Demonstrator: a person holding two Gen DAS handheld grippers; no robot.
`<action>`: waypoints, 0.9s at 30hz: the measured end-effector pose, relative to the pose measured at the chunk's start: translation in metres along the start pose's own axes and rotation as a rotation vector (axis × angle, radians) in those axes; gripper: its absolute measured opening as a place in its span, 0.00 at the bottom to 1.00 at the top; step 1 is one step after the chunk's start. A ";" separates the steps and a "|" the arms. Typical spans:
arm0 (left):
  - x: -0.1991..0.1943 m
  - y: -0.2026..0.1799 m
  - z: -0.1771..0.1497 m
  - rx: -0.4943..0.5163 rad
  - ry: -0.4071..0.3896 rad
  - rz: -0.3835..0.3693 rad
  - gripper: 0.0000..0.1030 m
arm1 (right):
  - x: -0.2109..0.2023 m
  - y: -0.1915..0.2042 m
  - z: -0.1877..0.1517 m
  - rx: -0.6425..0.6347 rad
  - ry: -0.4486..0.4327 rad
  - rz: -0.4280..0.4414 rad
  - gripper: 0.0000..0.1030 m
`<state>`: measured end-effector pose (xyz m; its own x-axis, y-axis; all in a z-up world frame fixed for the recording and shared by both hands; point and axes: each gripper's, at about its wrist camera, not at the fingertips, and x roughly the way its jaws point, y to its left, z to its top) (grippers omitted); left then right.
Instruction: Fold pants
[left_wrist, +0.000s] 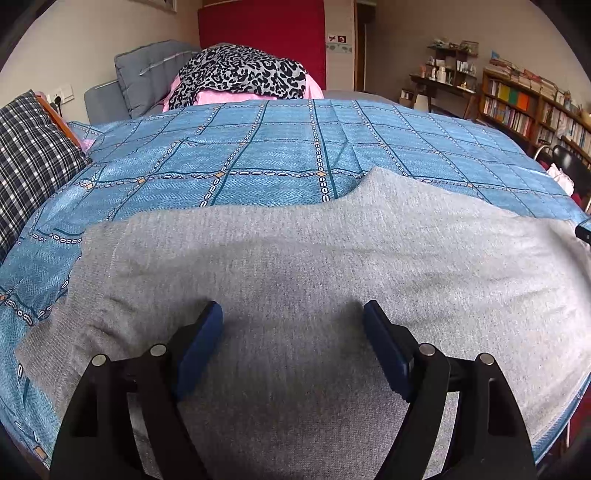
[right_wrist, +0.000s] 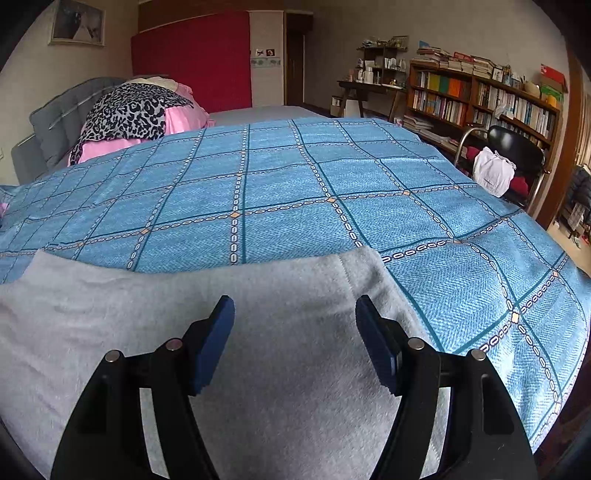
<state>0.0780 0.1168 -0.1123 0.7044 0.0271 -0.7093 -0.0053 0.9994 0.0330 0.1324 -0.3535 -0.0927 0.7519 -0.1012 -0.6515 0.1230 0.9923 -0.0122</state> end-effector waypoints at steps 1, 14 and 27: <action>-0.001 -0.001 0.000 -0.002 -0.002 -0.003 0.76 | -0.003 0.004 -0.005 -0.005 -0.001 0.007 0.67; -0.021 -0.034 0.004 0.055 -0.044 -0.046 0.76 | -0.016 0.009 -0.047 -0.017 0.006 -0.001 0.72; -0.007 -0.138 0.010 0.216 0.013 -0.198 0.76 | -0.065 -0.014 -0.067 0.110 -0.122 0.073 0.73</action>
<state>0.0812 -0.0216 -0.1052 0.6676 -0.1662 -0.7257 0.2832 0.9582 0.0411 0.0382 -0.3563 -0.1013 0.8339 -0.0435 -0.5502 0.1299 0.9843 0.1191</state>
